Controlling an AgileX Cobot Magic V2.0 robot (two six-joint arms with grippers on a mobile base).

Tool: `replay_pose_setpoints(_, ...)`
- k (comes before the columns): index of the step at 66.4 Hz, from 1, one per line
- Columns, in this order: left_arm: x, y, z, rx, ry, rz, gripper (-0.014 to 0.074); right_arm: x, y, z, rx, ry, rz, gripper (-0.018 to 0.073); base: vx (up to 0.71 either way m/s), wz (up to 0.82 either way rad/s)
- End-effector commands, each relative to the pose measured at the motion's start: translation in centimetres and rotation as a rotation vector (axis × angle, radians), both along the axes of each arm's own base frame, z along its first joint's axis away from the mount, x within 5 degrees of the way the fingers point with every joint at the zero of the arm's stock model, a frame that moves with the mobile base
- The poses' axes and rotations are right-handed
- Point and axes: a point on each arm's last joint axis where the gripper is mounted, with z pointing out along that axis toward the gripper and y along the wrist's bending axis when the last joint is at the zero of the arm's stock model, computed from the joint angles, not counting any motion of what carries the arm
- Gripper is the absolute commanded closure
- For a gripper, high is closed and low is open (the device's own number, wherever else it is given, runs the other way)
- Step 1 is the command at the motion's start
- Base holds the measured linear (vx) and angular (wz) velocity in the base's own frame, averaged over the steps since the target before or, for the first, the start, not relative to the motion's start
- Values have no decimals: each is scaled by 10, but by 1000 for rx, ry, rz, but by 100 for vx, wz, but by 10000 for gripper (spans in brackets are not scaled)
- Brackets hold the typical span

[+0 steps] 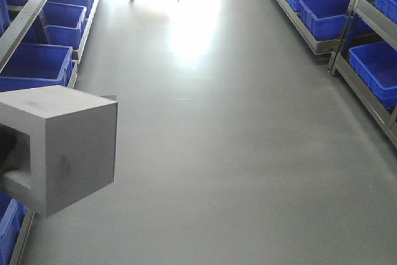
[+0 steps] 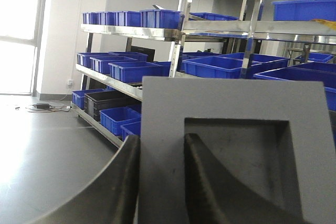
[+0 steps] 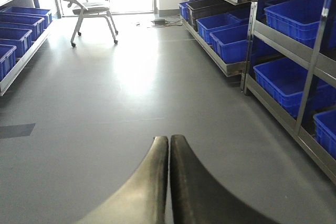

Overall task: Sort gray base to blue bin
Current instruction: 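Drive down the aisle between blue bin shelves carrying the block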

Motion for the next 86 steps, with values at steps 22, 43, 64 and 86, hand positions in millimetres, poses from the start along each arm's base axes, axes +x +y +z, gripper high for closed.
replay_pose_setpoints(22, -2, 2, 19, -79, -106, 1, 594, 2, -1, 5, -21, -50, -3, 564, 37, 3)
replay_pose_setpoints(43, -2, 2, 19, -79, -106, 1, 594, 2, -1, 5, -21, -50, -3, 564, 39, 8)
replay_pose_setpoints(64, -2, 2, 19, -79, -106, 1, 594, 2, -1, 5, -21, -50, -3, 564, 38, 6)
replay_pose_setpoints(86, -2, 2, 19, -79, -106, 1, 594, 2, -1, 5, -21, -50, -3, 564, 37, 3)
